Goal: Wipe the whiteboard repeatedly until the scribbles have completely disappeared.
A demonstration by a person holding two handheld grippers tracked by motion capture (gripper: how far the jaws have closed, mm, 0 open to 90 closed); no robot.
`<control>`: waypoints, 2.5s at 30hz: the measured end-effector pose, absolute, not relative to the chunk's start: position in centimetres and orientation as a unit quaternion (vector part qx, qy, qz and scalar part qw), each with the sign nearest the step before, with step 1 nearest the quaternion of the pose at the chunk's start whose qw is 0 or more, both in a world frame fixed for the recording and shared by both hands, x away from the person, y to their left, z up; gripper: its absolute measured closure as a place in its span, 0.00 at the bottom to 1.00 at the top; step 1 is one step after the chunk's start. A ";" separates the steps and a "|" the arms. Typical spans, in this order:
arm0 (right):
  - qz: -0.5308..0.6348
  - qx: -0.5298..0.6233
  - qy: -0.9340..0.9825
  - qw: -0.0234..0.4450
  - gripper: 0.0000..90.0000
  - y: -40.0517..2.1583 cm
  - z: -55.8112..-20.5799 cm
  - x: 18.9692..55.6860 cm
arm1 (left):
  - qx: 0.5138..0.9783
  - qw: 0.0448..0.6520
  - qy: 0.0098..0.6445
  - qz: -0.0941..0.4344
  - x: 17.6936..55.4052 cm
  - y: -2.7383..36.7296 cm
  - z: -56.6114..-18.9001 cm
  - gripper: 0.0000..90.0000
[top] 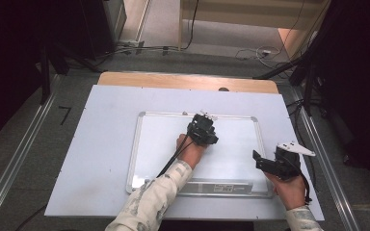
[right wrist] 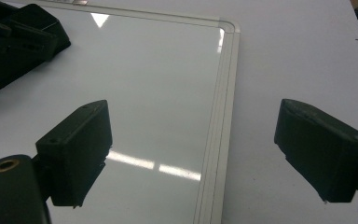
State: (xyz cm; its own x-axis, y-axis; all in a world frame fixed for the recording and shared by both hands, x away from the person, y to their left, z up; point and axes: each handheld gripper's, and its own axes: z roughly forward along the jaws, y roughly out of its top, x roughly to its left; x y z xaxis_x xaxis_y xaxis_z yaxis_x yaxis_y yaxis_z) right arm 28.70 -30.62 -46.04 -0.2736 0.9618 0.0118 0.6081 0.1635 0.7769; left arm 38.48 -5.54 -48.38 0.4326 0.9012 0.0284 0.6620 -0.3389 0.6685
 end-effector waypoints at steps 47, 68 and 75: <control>0.341 0.547 0.720 0.256 0.11 -30.5 -46.2 28.8 | 0.778 0.285 0.520 0.205 37.3 0.5 -48.4 0.44; 0.340 0.546 0.722 0.256 0.11 -30.5 -46.2 28.8 | 0.784 0.283 0.511 0.211 36.3 -0.2 -48.4 0.44; 0.340 0.546 0.722 0.256 0.11 -30.5 -46.2 28.8 | 0.777 0.285 0.519 0.212 36.1 -0.2 -48.5 0.44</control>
